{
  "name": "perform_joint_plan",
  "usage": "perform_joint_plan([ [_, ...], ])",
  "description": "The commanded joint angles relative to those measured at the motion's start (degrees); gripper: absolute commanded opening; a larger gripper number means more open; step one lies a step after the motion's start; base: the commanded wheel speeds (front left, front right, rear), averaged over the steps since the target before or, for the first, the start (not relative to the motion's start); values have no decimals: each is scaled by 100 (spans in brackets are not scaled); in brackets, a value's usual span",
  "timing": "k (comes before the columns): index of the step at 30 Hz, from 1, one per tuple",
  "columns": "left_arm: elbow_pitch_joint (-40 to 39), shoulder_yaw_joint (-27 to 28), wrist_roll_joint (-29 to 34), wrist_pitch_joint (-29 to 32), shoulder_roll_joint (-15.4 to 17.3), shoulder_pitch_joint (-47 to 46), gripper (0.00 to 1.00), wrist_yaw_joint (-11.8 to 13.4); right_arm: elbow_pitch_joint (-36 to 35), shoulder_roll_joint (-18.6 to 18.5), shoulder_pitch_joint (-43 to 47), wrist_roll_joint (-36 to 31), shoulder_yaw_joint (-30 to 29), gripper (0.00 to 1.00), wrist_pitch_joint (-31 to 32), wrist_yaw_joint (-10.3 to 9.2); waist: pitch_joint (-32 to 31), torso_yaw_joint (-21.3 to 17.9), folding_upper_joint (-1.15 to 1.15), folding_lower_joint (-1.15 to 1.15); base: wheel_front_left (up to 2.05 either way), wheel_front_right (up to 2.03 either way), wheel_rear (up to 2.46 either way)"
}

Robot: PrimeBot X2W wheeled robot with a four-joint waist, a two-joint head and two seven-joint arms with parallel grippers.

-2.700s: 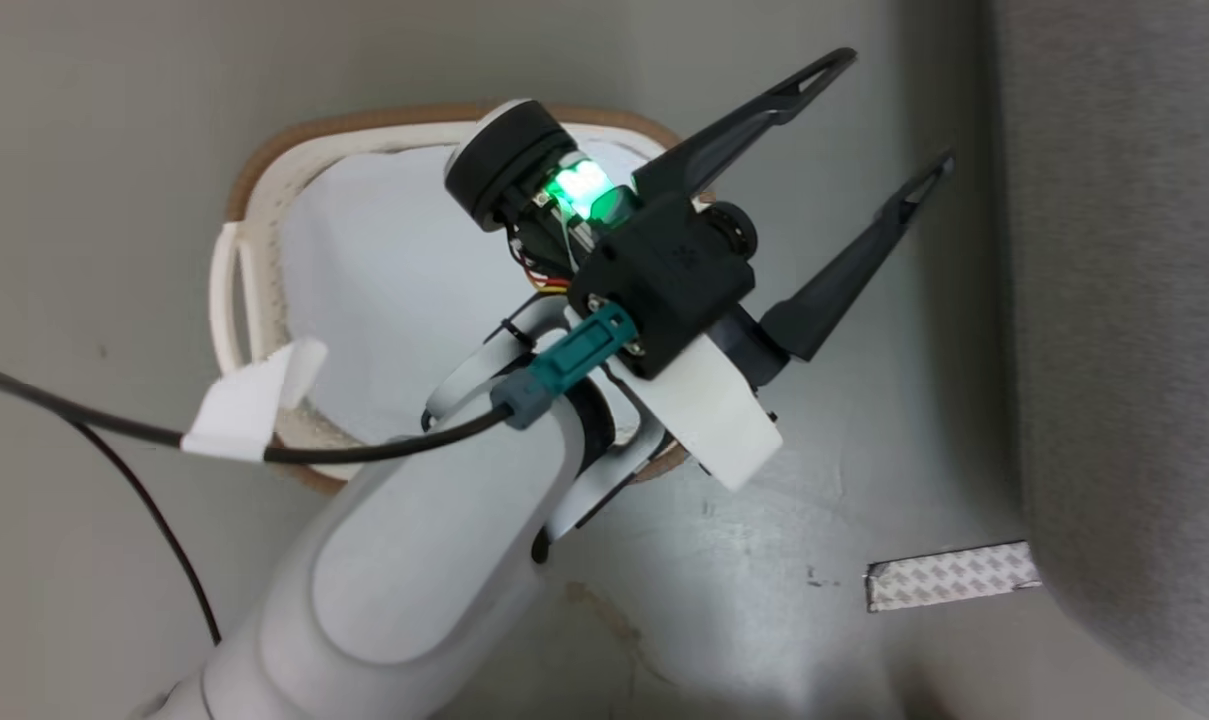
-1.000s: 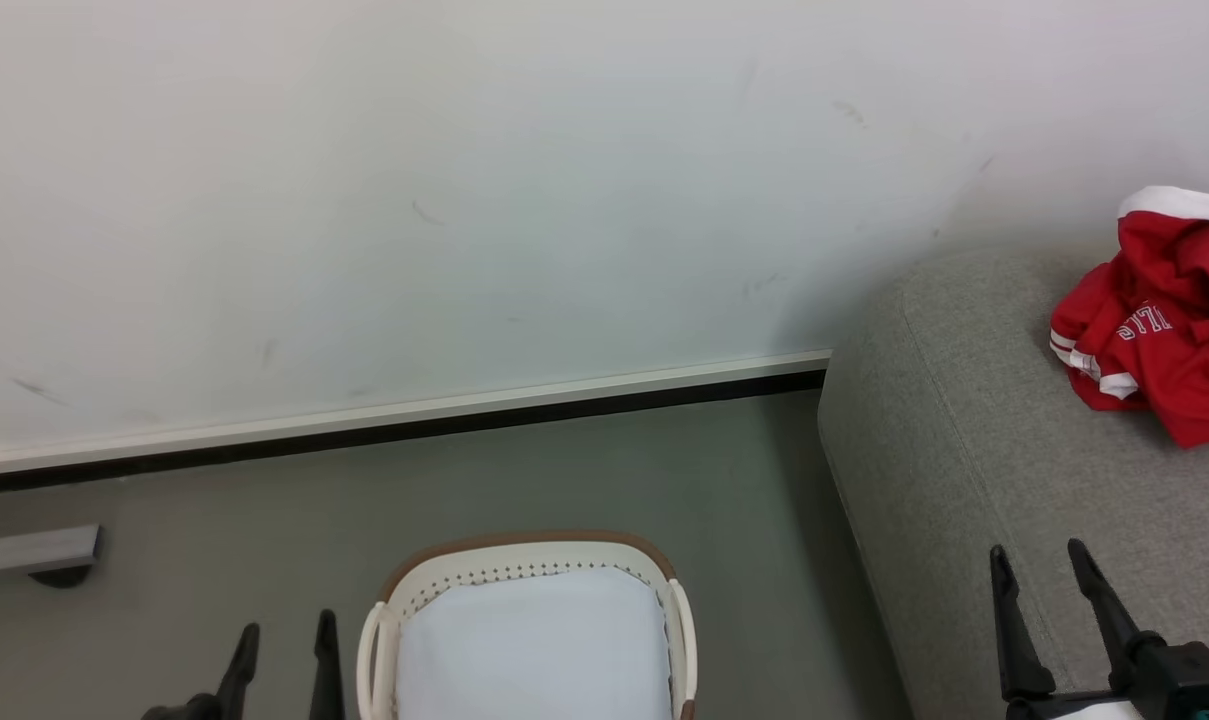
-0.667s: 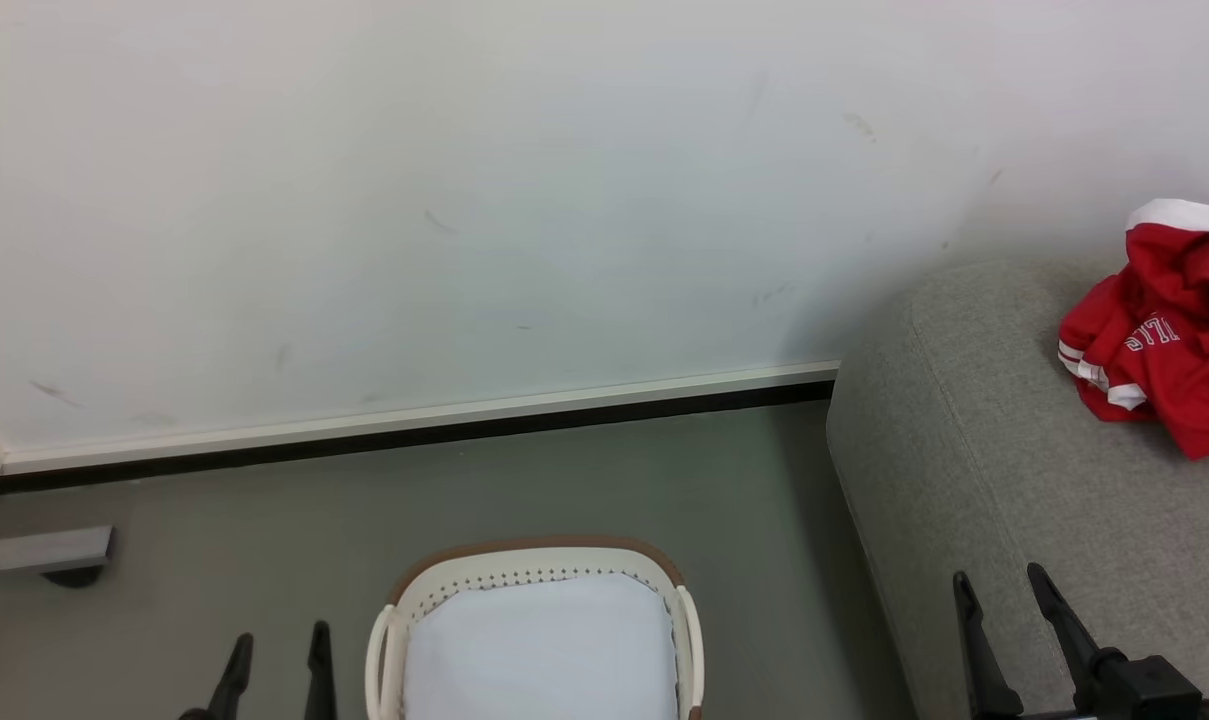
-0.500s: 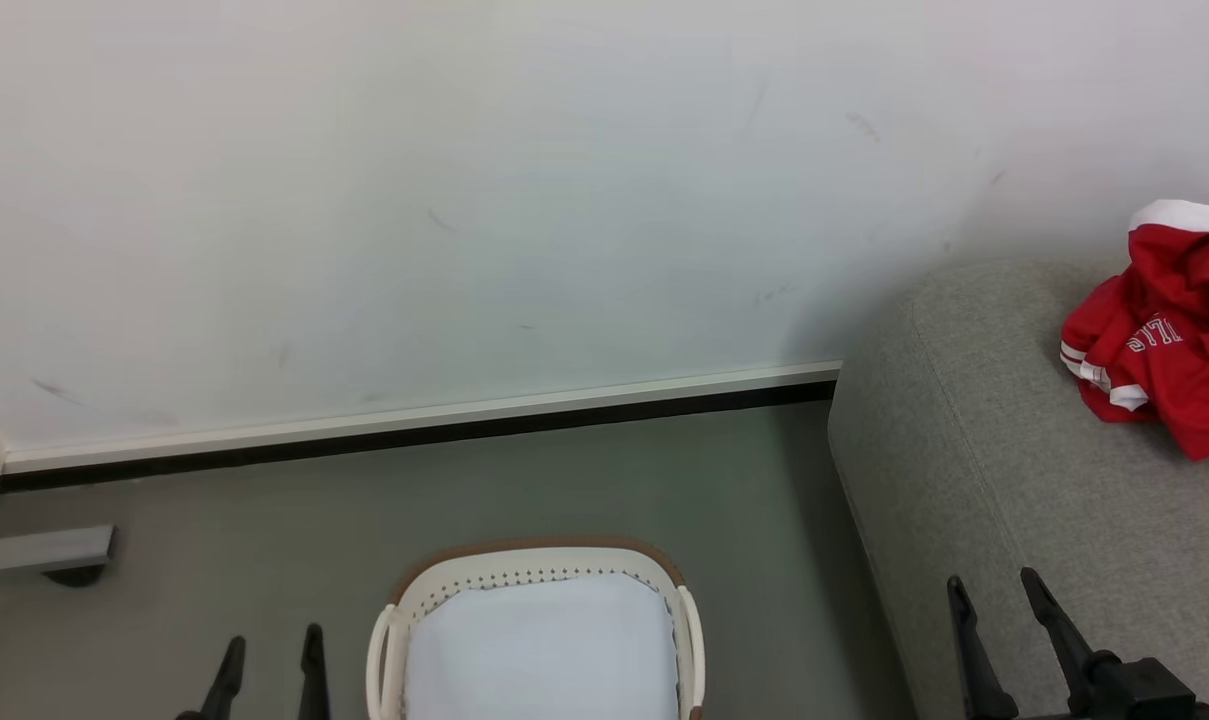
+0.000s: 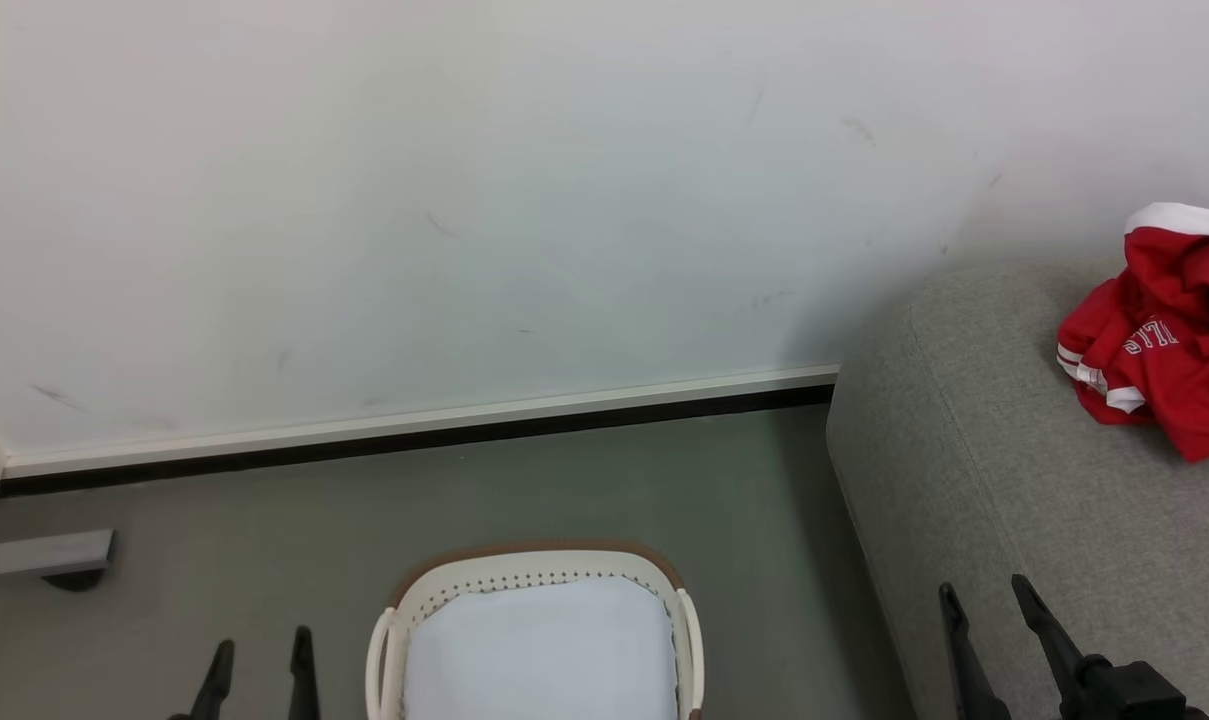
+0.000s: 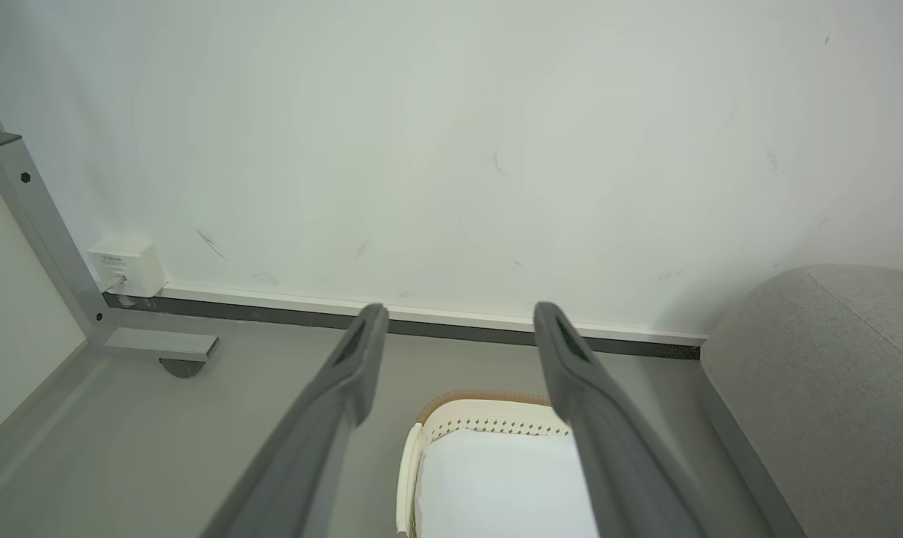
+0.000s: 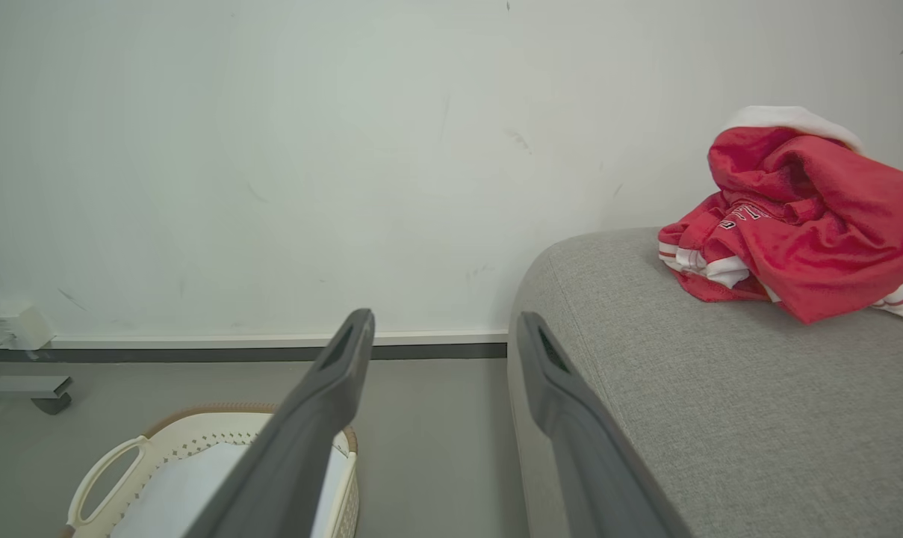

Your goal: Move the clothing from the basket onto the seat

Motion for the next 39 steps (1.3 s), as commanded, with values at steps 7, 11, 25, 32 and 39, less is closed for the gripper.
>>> perform_joint_plan([
  [7,12,-54,3,-2,11,17,100,25,42,-12,65,80,16,100,0,-13,17,19,0,0,0,0,0],
  [11,88,-96,-18,10,-19,-7,0,-9,91,7,11,22,33,0,4,1,20,27,0,0,0,0,0],
  [25,195,-33,-1392,397,-33,-201,0,-94,27,-23,-17,1428,-107,0,331,0,20,83,0,0,0,0,0],
  [32,170,-25,-2084,560,-28,-274,0,-136,-34,-39,-55,2124,-187,0,500,-1,20,114,0,0,0,0,0],
  [39,160,-5,-2726,721,-22,-354,0,-175,-91,-50,-91,2768,-262,0,658,-2,20,145,0,0,0,0,0],
])
